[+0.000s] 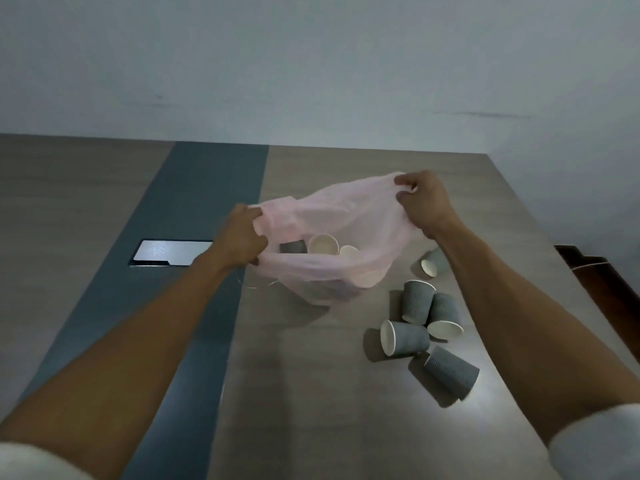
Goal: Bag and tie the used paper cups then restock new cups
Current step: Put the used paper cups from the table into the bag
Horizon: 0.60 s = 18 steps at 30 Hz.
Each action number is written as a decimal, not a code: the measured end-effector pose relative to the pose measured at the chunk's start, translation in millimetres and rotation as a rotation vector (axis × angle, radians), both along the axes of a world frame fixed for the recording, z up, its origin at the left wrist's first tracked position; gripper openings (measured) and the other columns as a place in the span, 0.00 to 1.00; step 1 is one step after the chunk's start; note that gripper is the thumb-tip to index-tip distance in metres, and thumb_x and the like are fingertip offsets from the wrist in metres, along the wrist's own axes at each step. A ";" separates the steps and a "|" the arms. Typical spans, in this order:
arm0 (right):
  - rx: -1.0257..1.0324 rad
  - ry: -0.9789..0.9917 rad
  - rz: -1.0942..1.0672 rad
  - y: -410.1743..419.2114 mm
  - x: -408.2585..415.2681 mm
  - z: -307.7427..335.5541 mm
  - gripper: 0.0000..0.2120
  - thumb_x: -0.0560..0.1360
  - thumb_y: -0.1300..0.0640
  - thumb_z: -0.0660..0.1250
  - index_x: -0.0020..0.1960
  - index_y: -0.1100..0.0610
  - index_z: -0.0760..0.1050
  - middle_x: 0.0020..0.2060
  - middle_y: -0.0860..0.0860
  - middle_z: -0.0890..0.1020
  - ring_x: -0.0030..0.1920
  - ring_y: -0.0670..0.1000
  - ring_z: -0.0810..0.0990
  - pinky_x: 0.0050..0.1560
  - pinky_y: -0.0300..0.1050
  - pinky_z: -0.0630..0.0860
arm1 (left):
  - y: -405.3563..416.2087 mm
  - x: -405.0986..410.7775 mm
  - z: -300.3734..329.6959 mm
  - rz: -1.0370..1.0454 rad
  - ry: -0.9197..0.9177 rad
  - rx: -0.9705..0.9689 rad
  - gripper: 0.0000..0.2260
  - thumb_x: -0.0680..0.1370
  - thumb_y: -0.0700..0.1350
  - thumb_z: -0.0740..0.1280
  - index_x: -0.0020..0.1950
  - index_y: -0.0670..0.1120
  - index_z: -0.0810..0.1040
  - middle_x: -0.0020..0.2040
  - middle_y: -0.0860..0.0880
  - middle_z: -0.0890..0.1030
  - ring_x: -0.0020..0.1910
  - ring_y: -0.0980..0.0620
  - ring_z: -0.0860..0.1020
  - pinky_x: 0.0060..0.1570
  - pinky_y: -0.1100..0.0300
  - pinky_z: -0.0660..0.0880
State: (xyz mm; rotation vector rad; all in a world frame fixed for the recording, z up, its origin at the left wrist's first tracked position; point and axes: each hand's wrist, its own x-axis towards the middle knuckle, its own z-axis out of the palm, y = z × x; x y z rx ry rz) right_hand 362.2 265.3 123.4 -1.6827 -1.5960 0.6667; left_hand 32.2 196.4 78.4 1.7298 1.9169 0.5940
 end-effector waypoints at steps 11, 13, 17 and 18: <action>-0.053 -0.329 0.237 22.1 54.1 -49.5 0.34 0.74 0.73 0.66 0.79 0.65 0.60 0.71 0.63 0.61 0.67 0.61 0.71 0.63 0.37 0.66 | -25.1 74.5 -19.6 -0.038 0.128 -0.226 0.55 0.69 0.45 0.78 0.83 0.47 0.41 0.82 0.47 0.49 0.75 0.41 0.65 0.66 0.50 0.71; -0.096 -0.290 0.296 24.9 62.9 -59.6 0.37 0.75 0.70 0.68 0.81 0.60 0.59 0.72 0.59 0.61 0.66 0.60 0.73 0.67 0.43 0.70 | -27.3 85.2 -23.6 -0.002 0.097 -0.192 0.55 0.67 0.44 0.79 0.83 0.48 0.44 0.82 0.46 0.52 0.74 0.42 0.67 0.65 0.51 0.72; -0.137 0.113 0.163 22.6 90.9 -76.6 0.37 0.78 0.63 0.64 0.82 0.52 0.51 0.71 0.54 0.64 0.60 0.56 0.77 0.59 0.52 0.77 | -25.9 112.2 -21.8 0.153 0.022 -0.133 0.53 0.64 0.44 0.78 0.82 0.51 0.50 0.73 0.42 0.68 0.63 0.37 0.77 0.53 0.45 0.80; -0.132 0.149 0.048 19.4 94.9 -83.2 0.32 0.78 0.64 0.61 0.80 0.58 0.54 0.70 0.59 0.68 0.63 0.60 0.76 0.61 0.50 0.74 | -26.2 111.4 -19.6 0.170 0.010 -0.125 0.53 0.63 0.44 0.78 0.81 0.53 0.50 0.70 0.41 0.72 0.60 0.37 0.78 0.49 0.46 0.81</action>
